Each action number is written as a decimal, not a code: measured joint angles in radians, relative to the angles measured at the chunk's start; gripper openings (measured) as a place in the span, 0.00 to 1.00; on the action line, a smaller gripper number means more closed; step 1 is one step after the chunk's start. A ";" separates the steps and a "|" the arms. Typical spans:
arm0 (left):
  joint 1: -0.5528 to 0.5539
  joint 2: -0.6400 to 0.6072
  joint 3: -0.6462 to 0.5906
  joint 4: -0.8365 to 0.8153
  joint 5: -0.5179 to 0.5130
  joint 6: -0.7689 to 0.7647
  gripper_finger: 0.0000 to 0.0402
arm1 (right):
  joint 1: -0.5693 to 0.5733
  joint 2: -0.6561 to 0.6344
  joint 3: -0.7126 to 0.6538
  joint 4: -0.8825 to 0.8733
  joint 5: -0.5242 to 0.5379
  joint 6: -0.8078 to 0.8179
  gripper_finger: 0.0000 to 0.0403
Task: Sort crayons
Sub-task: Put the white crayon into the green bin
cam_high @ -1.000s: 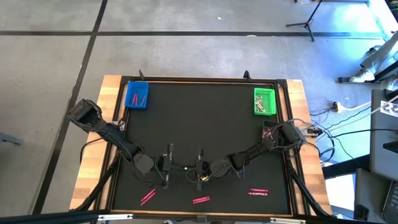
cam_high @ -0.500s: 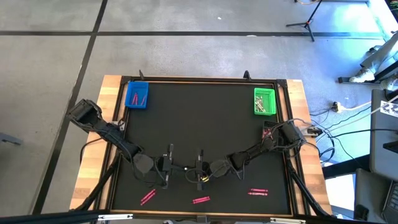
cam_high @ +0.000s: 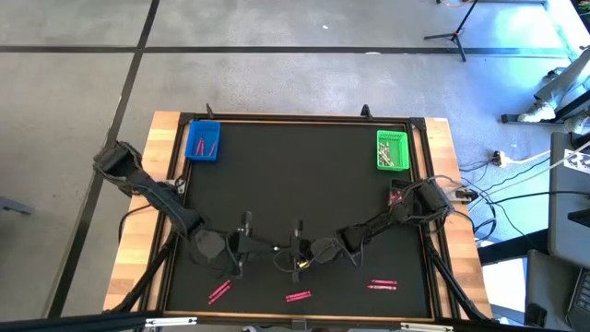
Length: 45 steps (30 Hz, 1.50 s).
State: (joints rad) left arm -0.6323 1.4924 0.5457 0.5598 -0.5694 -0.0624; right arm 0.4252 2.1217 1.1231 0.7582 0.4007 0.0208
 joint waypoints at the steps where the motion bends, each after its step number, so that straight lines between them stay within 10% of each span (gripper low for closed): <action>1: -0.007 -0.024 0.000 -0.059 -0.002 -0.012 0.30 | 0.000 -0.009 0.000 -0.023 0.003 0.000 0.05; 8: -0.049 -0.079 0.000 -0.320 -0.042 -0.148 0.30 | 0.000 -0.139 -0.001 -0.303 0.121 0.056 0.04; 22: -0.051 -0.012 0.000 -0.324 -0.048 -0.200 0.30 | -0.011 -0.532 0.000 -1.119 0.395 0.342 0.03; 34: -0.051 -0.013 0.000 -0.311 -0.048 -0.199 0.30 | -0.208 -0.712 0.000 -1.712 0.384 0.638 0.05; 45: -0.051 -0.013 0.000 -0.312 -0.049 -0.199 0.30 | -0.469 -0.721 0.000 -1.889 0.251 0.651 0.06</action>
State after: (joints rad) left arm -0.6830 1.4796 0.5457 0.2478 -0.6186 -0.2611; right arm -0.0443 1.4010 1.1229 -1.1307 0.6515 0.6721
